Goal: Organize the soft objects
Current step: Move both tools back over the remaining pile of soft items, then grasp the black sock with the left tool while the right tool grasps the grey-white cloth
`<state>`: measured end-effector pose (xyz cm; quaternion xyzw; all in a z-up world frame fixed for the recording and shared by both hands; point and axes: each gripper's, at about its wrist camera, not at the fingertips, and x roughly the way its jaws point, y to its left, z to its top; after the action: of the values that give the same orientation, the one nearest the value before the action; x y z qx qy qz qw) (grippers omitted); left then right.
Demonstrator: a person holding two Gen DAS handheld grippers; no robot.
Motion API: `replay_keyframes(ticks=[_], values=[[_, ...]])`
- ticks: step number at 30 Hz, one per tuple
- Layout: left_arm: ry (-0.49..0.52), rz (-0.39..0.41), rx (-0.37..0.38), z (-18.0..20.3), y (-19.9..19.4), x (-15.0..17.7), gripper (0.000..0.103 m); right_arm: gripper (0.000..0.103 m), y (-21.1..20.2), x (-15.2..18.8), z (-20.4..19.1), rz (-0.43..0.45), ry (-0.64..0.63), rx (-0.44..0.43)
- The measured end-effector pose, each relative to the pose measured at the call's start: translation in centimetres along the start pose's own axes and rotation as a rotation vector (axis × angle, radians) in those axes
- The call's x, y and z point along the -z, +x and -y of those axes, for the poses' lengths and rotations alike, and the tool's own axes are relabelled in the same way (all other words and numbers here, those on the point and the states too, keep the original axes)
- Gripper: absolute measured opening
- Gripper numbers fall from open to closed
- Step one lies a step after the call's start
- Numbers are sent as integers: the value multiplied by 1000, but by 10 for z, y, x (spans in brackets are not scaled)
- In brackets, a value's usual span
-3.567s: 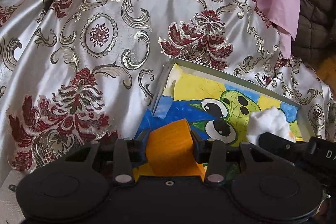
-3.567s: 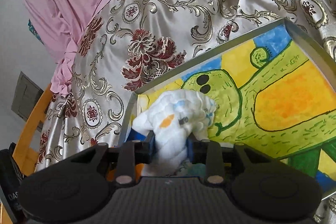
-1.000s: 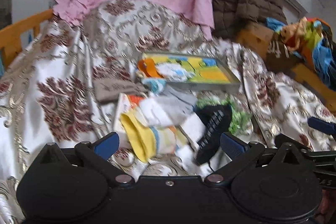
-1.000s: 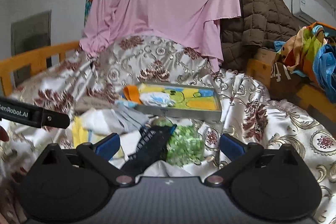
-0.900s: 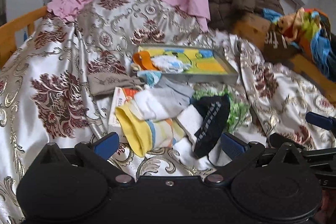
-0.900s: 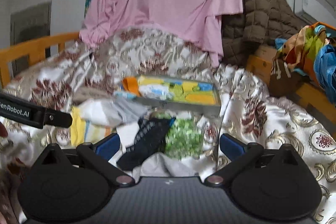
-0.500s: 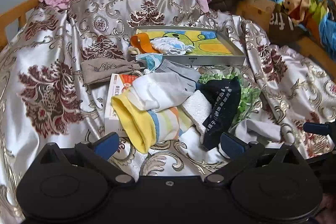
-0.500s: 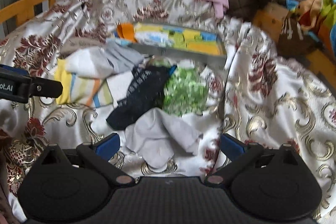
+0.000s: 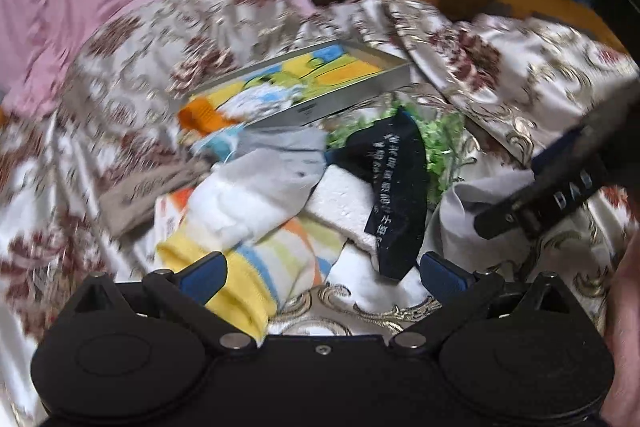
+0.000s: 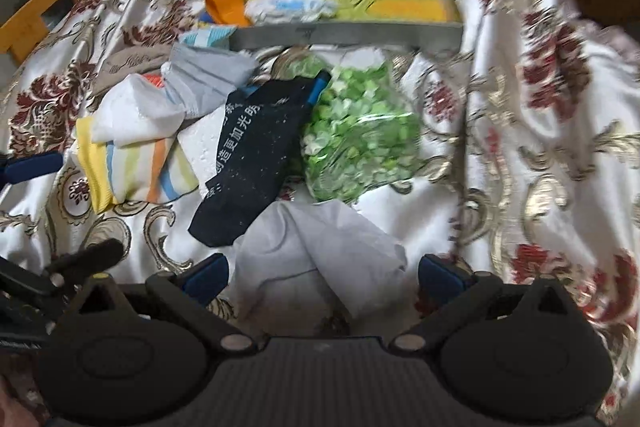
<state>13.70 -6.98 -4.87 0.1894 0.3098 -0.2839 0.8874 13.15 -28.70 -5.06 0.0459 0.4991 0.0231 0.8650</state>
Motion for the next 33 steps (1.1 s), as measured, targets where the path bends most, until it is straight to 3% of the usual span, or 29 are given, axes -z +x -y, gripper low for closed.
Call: replay_keyframes(ticks=[10,16,23,29,33], values=[[262,70,74,18,32,-5,102,103,23,-8,8,-32,7,-61],[394,55,57,31,58,3,102,103,35,-11,15,-54,57,-56],[543,124,60,44,67,4,100,102,38,-11,17,-57,72,-52],[653,183,46,53,74,2,97,95,43,-11,15,-65,66,-48],[691,175,61,56,81,0,87,90,44,-12,13,-68,58,-50]])
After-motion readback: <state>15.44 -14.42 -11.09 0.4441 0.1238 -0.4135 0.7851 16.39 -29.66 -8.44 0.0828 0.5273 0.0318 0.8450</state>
